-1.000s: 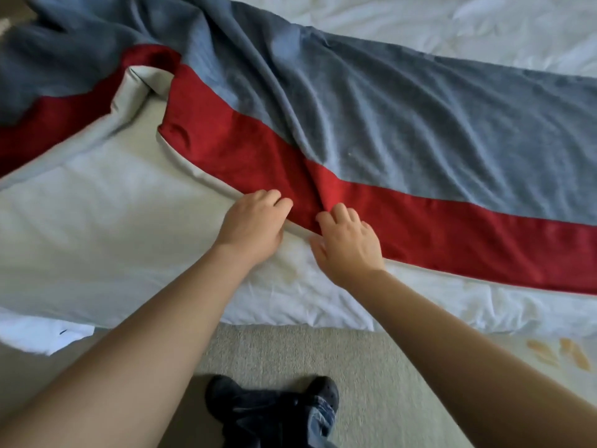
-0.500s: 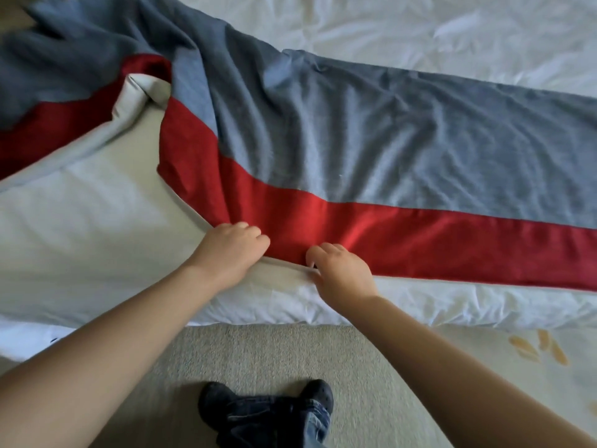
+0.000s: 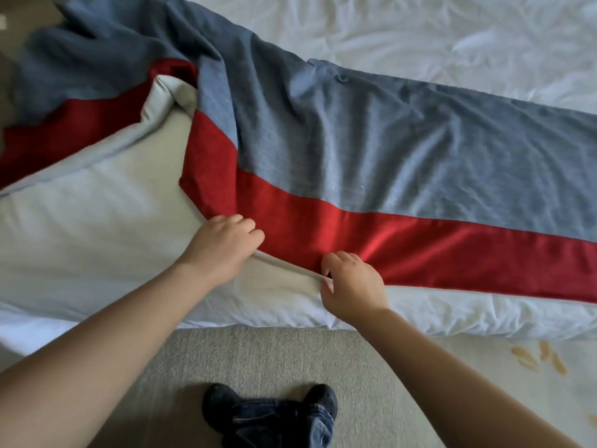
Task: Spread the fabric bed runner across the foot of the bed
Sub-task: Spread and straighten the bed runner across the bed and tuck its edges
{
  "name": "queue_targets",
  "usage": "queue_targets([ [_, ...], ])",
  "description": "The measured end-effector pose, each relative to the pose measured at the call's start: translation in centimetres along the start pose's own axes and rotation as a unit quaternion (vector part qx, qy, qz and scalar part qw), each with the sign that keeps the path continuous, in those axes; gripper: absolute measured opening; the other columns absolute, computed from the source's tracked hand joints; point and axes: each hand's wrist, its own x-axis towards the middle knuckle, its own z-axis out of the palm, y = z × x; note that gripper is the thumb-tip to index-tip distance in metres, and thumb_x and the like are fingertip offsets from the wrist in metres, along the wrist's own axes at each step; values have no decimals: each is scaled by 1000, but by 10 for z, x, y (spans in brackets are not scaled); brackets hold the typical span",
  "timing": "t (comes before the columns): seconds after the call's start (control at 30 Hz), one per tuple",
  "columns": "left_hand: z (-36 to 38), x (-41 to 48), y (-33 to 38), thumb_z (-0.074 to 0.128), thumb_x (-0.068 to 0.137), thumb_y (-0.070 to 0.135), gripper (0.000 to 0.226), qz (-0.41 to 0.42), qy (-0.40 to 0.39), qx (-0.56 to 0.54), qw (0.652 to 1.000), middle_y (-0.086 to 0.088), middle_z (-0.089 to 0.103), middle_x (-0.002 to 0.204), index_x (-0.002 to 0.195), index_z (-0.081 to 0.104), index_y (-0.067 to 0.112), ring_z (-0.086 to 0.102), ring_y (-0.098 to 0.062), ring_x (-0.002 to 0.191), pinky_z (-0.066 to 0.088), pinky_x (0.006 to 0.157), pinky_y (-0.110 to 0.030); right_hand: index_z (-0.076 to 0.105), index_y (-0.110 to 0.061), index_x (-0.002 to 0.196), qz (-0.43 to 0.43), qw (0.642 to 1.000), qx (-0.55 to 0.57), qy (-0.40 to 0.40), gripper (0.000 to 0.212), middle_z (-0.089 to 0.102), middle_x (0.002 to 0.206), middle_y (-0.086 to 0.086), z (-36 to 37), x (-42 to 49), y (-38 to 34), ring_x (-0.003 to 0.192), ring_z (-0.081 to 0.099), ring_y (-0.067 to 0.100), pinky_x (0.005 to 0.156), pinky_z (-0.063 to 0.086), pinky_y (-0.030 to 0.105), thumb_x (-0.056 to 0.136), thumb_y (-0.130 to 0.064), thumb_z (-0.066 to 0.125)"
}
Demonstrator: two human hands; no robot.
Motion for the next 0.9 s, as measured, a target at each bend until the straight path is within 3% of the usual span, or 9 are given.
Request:
queue_targets([
  [0.17,-4,-7,-29,66,57,-4,20,-37,26,21,999,-10,54,72,70,58,9,54,-33,69,42,55,-37,56,-21,101,-74,997,-2,21,27,58,95,-3,-9,30,-43,93,55,21,66,43,33,80,-40,59],
  [0.3,-4,-13,-60,60,68,-1,14,-76,36,5,996,-11,59,81,78,63,9,55,-33,79,42,65,-40,55,-21,104,-76,997,10,30,28,58,99,-2,-3,56,-93,95,55,22,68,45,35,82,-37,62],
  [0.43,-5,-27,-63,71,57,-2,13,-38,20,-16,999,-12,59,63,60,63,8,59,-32,60,44,54,-35,55,-16,95,-10,1000,24,16,11,60,95,2,10,58,-116,91,56,26,65,45,36,85,-20,54],
  [0.57,1,-49,-64,76,52,7,19,23,2,-6,1000,-4,57,57,55,59,15,59,-25,54,45,49,-29,52,-18,89,-43,998,-31,-27,10,61,88,1,17,48,-123,87,58,26,58,33,30,79,-21,51],
  [0.73,2,-50,-94,61,62,1,15,13,40,-32,999,-8,55,75,71,57,13,54,-30,71,44,60,-36,56,-21,95,-113,993,-34,-8,25,60,85,-2,0,73,-141,80,59,24,57,40,30,76,-37,55],
  [0.9,-1,-51,-140,55,70,2,26,-99,80,-39,991,-10,57,90,94,61,11,54,-33,85,46,67,-43,62,-17,103,-162,983,40,73,25,62,97,2,-12,115,-188,91,57,26,63,48,38,81,-26,57],
])
